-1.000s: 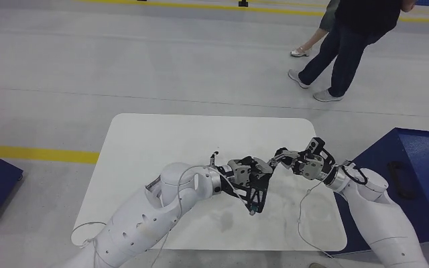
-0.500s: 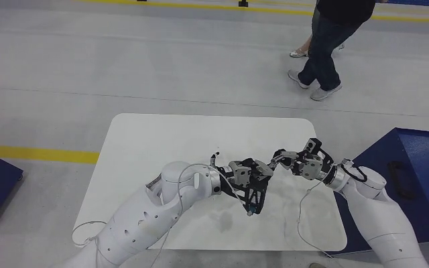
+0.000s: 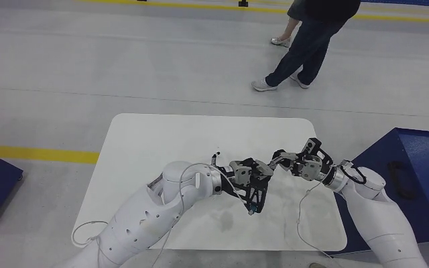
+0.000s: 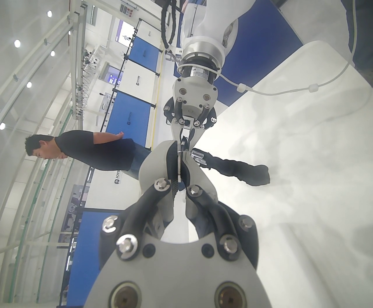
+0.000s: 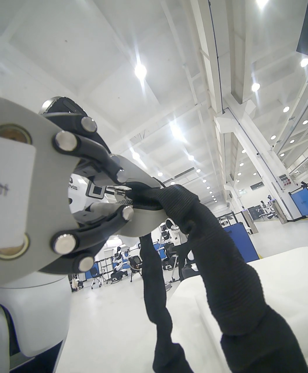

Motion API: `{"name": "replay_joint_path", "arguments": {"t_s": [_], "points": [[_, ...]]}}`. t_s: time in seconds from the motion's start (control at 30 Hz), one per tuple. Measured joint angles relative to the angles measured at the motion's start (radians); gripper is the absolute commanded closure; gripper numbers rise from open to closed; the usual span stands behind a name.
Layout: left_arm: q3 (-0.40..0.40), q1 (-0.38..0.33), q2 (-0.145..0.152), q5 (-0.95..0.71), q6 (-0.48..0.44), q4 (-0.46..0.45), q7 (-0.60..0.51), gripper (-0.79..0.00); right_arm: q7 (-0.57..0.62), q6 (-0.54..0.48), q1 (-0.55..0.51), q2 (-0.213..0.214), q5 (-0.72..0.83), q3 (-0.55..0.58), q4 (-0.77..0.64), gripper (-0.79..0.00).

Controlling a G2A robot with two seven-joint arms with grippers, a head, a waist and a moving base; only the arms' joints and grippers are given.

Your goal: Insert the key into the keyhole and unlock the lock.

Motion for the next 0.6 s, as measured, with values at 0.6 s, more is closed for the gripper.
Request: {"name": "replay_joint_path", "arguments": {"t_s": [0.6], "points": [[0.011, 0.0, -0.01, 0.052, -0.016, -0.009, -0.058, 0.0, 0.004, -0.014, -0.012, -0.002, -0.022, 0.014, -0.019, 0.0]]}}
